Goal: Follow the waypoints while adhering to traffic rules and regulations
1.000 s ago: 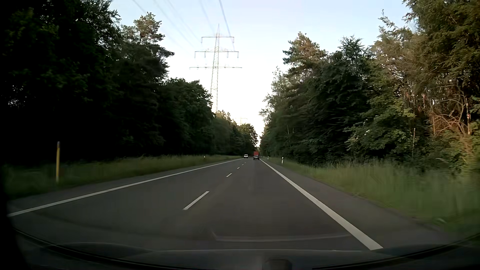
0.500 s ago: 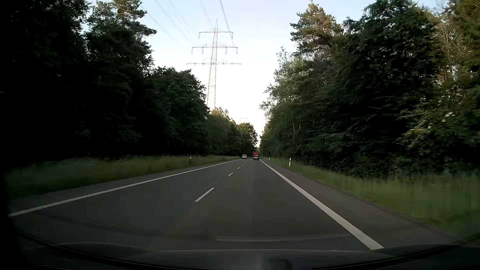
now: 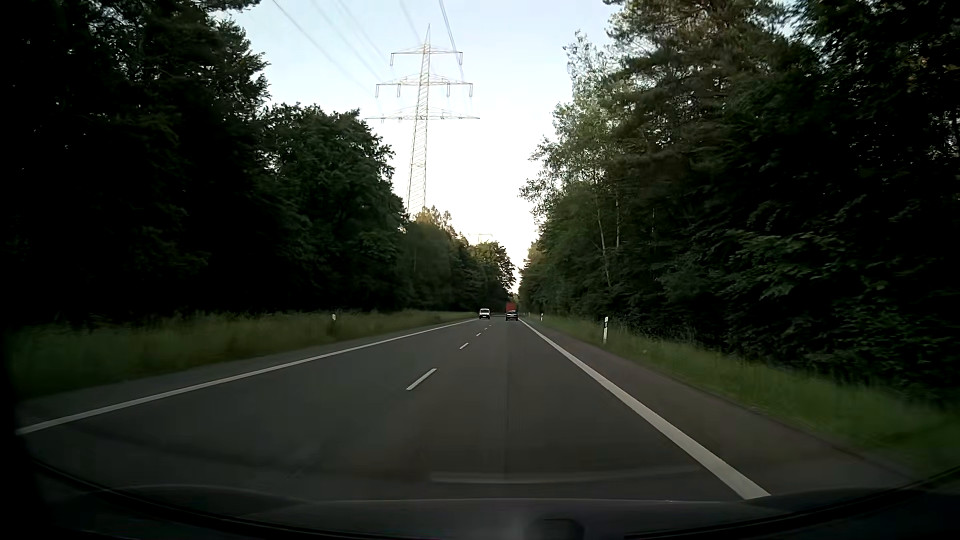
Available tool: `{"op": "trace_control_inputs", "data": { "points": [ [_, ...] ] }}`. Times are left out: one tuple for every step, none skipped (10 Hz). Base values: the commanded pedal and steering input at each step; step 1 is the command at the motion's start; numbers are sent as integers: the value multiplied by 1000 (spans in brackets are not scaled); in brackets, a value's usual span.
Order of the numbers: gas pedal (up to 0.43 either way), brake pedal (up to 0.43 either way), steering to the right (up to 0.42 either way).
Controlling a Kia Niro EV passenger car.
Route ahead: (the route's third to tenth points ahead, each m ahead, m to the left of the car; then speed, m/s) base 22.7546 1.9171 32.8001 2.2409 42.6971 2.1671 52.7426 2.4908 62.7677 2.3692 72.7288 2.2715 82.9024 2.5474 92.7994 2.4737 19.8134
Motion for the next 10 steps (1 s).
{"op": "trace_control_inputs", "data": {
  "points": [
    [110, 18, 2],
    [110, 18, 2],
    [110, 24, 2],
    [110, 18, 2],
    [110, 24, 2],
    [110, 24, 2],
    [110, 18, 2],
    [110, 18, 2],
    [110, 24, 1],
    [110, 24, 1]
  ]
}}
